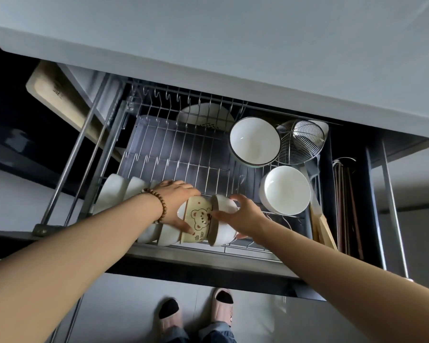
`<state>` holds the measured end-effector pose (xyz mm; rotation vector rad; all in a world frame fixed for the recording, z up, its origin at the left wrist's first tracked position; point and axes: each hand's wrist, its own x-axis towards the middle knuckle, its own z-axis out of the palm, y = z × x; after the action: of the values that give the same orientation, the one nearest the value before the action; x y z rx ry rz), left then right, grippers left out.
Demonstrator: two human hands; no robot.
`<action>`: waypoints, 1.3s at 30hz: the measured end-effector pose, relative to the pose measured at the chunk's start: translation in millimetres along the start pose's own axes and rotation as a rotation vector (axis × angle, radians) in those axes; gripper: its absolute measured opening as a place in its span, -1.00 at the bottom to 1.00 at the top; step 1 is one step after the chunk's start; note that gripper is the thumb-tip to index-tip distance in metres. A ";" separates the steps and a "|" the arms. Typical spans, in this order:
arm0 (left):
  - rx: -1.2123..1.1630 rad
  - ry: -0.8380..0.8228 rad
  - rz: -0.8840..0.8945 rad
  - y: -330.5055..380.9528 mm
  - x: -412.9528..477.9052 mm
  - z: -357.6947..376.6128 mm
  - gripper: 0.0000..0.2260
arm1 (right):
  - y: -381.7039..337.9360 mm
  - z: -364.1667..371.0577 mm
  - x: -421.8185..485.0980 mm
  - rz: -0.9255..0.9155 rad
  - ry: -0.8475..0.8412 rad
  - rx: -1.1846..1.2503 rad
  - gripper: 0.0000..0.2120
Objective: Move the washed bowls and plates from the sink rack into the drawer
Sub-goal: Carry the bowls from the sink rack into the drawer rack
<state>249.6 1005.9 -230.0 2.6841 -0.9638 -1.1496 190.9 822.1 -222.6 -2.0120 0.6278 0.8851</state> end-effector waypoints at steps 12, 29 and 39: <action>-0.028 0.028 0.024 -5.2 3.0 2.8 -0.15 | -5.5 15.8 9.3 0.056 -0.016 0.047 -0.33; -0.030 0.026 0.017 -6.4 4.0 3.2 -0.17 | 2.8 18.1 16.8 0.056 -0.071 0.162 -0.40; 0.026 -0.034 -0.035 -0.2 1.4 -6.5 -0.18 | 9.0 -8.3 10.2 0.078 -0.172 0.237 -0.49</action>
<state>254.8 1004.2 -226.2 2.7210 -0.9462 -1.2018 193.9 809.3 -231.4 -1.6906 0.6836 0.9710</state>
